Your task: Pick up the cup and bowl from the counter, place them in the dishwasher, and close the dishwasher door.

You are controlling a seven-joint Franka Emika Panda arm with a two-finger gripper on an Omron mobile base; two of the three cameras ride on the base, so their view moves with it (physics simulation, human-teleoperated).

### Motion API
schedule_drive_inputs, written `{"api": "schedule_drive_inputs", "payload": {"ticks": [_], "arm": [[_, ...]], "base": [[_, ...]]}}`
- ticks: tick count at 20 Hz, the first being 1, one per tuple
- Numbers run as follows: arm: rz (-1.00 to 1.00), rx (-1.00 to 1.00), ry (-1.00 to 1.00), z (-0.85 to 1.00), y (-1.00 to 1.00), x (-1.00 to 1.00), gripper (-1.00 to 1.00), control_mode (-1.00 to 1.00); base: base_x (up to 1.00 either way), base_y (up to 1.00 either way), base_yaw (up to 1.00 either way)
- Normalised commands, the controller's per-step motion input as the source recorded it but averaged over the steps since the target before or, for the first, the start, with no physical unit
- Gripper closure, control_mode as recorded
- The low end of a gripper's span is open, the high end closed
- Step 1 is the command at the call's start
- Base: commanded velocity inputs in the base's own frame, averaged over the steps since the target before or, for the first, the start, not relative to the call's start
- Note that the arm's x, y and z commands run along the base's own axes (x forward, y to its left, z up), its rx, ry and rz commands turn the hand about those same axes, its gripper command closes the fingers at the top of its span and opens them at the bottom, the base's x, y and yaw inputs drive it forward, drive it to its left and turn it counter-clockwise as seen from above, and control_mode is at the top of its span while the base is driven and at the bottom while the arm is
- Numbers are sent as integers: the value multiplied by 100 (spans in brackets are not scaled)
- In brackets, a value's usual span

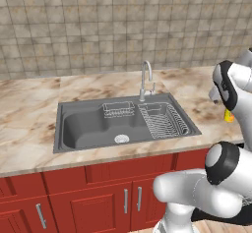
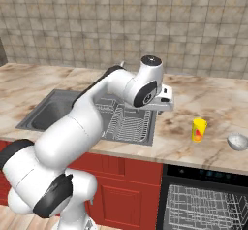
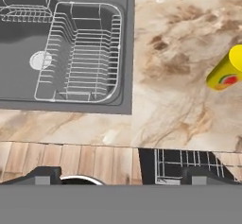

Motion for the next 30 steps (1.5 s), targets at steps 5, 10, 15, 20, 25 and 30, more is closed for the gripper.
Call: {"api": "schedule_drive_inputs", "payload": {"ticks": [5,10,15,20,25,30], "arm": [[0,-3,0,-23,-28,24,-100,-100],[0,-6,0,-21,-27,21,-100,-100],[0,-7,0,-18,-32,27,-100,-100],[0,-2,0,-18,-33,30,-100,-100],[0,0,0,-21,-30,33,-100,-100],[0,0,0,-19,-27,29,-100,-100]], "base": [[0,0,0],[0,0,0],[0,0,0],[0,0,0],[0,0,0],[0,0,0]]}}
